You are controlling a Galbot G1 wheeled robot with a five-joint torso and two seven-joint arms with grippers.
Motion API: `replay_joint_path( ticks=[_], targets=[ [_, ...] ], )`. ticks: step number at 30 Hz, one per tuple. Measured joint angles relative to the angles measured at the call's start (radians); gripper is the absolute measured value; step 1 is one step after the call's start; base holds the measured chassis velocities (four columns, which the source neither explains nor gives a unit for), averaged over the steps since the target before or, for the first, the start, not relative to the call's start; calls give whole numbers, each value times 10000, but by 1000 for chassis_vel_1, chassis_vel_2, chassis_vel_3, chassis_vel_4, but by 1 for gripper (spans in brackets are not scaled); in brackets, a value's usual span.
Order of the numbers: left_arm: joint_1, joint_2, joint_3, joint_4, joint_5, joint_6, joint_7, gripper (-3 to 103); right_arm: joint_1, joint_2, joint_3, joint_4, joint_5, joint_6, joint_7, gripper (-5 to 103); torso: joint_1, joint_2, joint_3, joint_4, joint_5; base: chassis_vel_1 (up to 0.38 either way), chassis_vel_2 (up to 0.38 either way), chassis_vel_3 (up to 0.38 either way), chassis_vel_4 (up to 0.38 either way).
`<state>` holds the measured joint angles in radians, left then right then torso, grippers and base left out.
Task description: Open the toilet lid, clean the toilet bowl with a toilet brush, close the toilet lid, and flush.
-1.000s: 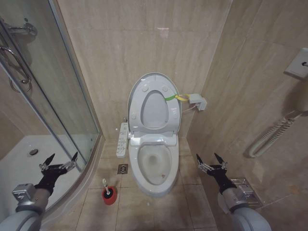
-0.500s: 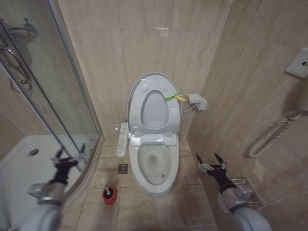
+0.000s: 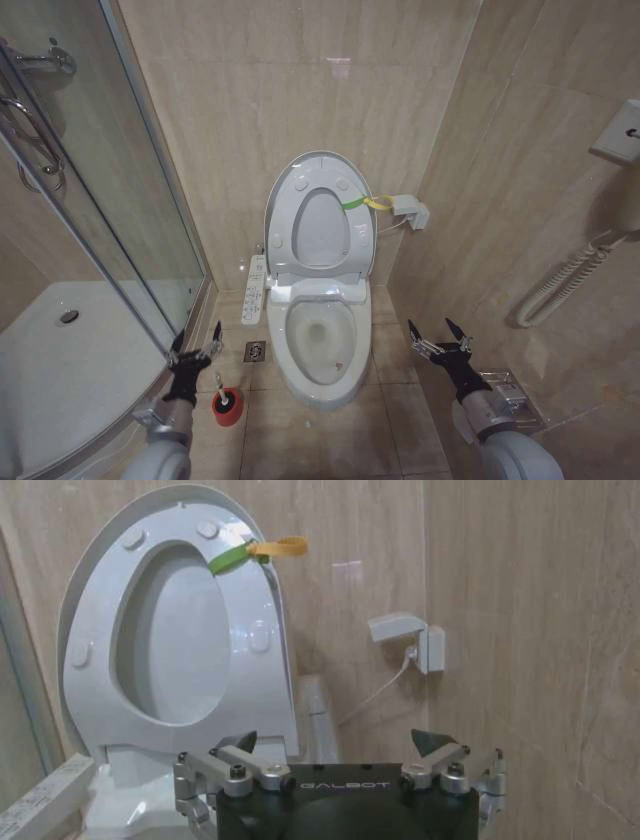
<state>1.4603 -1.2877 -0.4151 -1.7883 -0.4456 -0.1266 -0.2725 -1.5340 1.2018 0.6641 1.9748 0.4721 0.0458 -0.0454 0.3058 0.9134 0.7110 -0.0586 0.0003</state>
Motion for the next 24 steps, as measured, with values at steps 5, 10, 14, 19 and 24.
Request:
replay_joint_path(
  ticks=[5,10,14,19,24],
  targets=[
    [177,-410,431,770,632,219,-796,97,-1,0,0,0,0,0,-2,100,-3,1,0,1,4,0,0,0,0],
    [186,-418,439,791,649,234,-815,97,-1,0,0,0,0,0,0,100,-2,0,0,-1,1,0,0,0,0],
    [620,-531,524,1405,1419,71,-1345,98,-1,0,0,0,0,0,1,100,0,0,0,-4,-1,0,0,0,0],
    [1081,-443,530,1818,1705,-121,-1518,98,0,0,0,1,0,0,0,100,-2,1,-1,3,-1,0,0,0,0],
    [1257,-241,529,2177,1599,-975,-898,100,-1,0,0,0,0,0,0,100,-1,2,0,-2,-3,0,0,0,0]
  ],
)
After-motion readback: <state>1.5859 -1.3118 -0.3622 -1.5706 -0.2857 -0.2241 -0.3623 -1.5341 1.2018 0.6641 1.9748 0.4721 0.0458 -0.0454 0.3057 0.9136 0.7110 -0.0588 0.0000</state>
